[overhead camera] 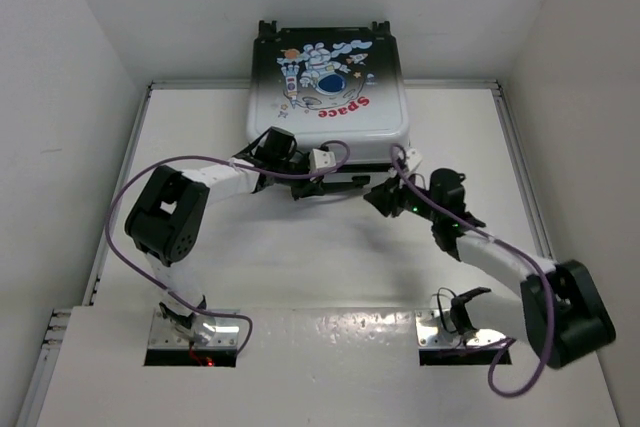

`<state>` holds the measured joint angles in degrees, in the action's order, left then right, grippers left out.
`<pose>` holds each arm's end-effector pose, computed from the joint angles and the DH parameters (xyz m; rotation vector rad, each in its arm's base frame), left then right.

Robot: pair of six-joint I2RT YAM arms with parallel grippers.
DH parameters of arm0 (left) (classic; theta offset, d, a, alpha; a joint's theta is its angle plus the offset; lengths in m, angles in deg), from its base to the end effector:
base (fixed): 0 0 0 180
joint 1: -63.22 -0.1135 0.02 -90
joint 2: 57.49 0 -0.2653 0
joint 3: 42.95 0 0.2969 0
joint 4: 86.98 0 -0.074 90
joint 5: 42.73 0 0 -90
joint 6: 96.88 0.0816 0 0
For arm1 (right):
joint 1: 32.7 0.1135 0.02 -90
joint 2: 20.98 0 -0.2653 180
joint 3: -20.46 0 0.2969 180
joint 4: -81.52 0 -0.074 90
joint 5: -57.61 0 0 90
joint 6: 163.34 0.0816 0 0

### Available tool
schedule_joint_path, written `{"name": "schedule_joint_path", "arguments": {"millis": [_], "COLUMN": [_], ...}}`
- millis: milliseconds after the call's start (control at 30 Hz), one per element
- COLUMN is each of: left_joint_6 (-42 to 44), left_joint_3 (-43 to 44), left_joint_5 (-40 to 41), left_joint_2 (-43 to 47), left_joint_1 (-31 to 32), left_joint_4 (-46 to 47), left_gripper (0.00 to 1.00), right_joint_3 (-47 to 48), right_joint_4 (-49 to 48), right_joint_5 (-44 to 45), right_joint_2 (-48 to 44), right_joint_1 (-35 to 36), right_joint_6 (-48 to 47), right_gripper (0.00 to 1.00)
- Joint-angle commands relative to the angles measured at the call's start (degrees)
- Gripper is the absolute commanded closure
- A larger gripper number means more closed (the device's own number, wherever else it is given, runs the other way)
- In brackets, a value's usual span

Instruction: Pack the luggage

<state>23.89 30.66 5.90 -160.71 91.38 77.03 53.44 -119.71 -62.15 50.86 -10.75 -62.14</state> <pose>0.3567 -0.2521 0.1284 1.3974 1.7742 -0.8218 0.2692 0.1522 0.1354 -0.5447 1.8537 0.8788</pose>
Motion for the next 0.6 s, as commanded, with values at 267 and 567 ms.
{"name": "schedule_joint_path", "arguments": {"millis": [267, 567], "left_joint_6": [-10.81, -10.81], "left_joint_3": [-1.93, -2.01], "left_joint_5": [-6.89, -5.83], "left_joint_2": [0.12, 0.12], "left_joint_1": [0.58, 0.58], "left_joint_4": [-7.88, -7.88], "left_gripper": [1.0, 1.0], "right_joint_3": [-2.35, 0.39], "right_joint_4": [11.79, 2.13], "right_joint_5": [18.06, 24.22], "right_joint_2": [-10.59, 1.03], "right_joint_1": [-2.09, -2.79], "right_joint_6": [-0.13, 3.39], "right_gripper": [0.56, 0.53]}}
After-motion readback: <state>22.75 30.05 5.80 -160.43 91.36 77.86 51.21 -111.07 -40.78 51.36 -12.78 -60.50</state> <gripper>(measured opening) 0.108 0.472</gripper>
